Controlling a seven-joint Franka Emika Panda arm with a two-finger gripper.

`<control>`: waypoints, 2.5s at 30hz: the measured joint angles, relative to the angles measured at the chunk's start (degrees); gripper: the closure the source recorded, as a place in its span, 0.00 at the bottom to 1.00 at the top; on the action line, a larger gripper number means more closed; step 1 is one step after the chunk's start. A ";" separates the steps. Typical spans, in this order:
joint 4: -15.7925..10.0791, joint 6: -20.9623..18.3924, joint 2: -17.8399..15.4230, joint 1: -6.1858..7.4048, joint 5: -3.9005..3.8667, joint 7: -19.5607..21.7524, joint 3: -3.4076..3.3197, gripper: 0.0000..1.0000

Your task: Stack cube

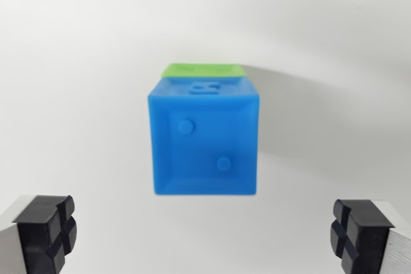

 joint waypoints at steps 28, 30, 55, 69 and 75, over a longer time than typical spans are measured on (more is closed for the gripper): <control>5.51 -16.57 -11.57 0.06 -4.32 3.03 -0.24 0.00; 6.02 -17.51 -12.02 0.06 -4.46 3.13 -0.24 0.00; 12.27 -27.16 -15.47 0.06 -5.29 3.81 -0.08 0.00; 12.88 -28.00 -15.69 0.06 -5.33 3.84 -0.06 0.00; 12.88 -28.00 -15.69 0.06 -5.33 3.84 -0.06 0.00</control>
